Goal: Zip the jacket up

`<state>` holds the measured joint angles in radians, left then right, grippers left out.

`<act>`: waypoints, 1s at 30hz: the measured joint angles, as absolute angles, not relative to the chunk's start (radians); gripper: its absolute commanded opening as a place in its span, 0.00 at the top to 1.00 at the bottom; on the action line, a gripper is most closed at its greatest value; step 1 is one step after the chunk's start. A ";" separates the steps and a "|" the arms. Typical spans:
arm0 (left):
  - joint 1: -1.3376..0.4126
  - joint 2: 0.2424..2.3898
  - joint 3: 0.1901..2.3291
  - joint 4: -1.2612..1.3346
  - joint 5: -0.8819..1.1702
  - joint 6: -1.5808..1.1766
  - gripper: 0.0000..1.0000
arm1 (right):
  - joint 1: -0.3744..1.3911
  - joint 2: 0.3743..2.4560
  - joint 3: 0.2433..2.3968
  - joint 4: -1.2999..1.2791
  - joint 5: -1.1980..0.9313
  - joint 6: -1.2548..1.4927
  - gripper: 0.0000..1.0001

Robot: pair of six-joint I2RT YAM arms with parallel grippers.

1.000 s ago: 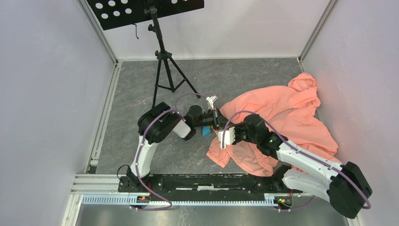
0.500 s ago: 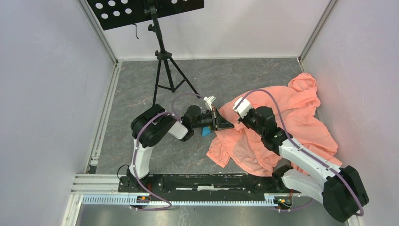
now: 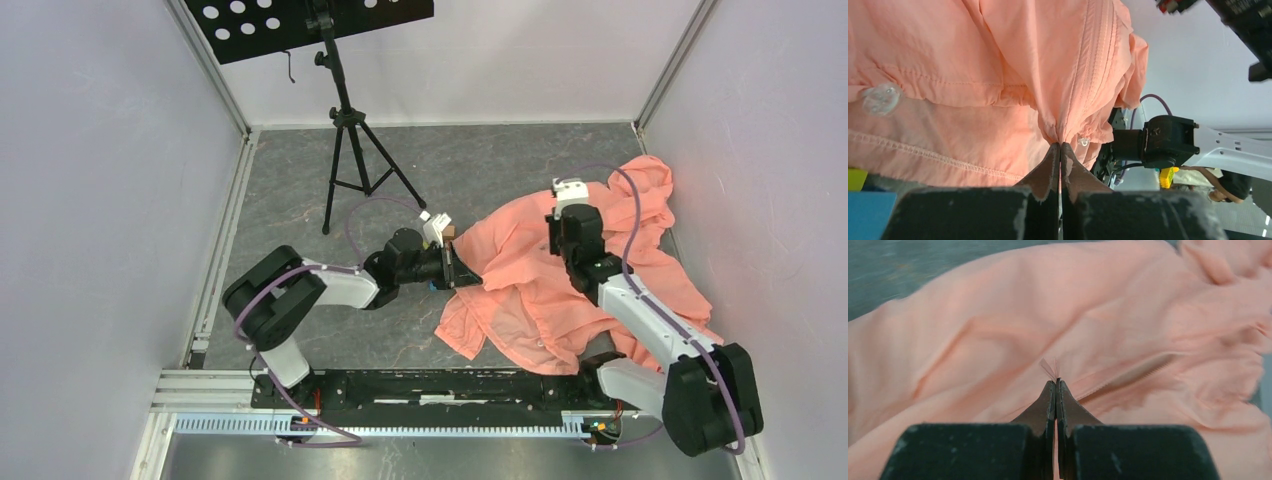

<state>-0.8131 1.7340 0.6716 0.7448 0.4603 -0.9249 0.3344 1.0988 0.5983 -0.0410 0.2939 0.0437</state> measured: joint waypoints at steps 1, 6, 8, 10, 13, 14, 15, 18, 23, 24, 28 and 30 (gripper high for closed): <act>-0.813 1.708 0.668 0.712 0.451 -0.908 0.98 | 0.297 1.102 0.598 -0.047 0.304 0.052 1.00; -0.820 1.656 0.668 0.620 0.443 -0.859 0.98 | 0.123 1.152 0.598 -0.013 0.337 0.063 1.00; -0.828 1.657 0.665 0.595 0.442 -0.857 0.98 | 0.045 1.191 0.605 0.014 0.345 0.064 1.00; -0.836 1.657 0.655 0.583 0.437 -0.857 0.98 | -0.025 1.239 0.623 0.038 0.366 0.057 1.00; -0.845 1.650 0.616 0.576 0.416 -0.858 0.98 | -0.113 1.311 0.654 0.109 0.406 0.019 1.00; -0.846 1.643 0.600 0.570 0.408 -0.858 0.98 | -0.128 1.325 0.657 0.138 0.420 0.000 1.00; -0.847 1.636 0.588 0.563 0.400 -0.858 0.98 | -0.143 1.341 0.660 0.176 0.441 -0.028 1.00; -0.848 1.598 0.551 0.551 0.377 -0.859 0.98 | -0.163 1.415 0.696 0.292 0.508 -0.127 1.00; -0.849 1.552 0.493 0.556 0.347 -0.863 0.98 | -0.180 1.523 0.759 0.494 0.596 -0.279 1.00; -0.849 1.549 0.484 0.556 0.344 -0.865 0.98 | -0.183 1.544 0.774 0.533 0.612 -0.307 1.00; -0.852 1.540 0.448 0.573 0.337 -0.874 0.98 | -0.204 1.617 0.796 0.705 0.637 -0.416 1.00; -0.855 1.539 0.447 0.604 0.334 -0.878 0.98 | -0.213 1.648 0.796 0.753 0.629 -0.448 1.00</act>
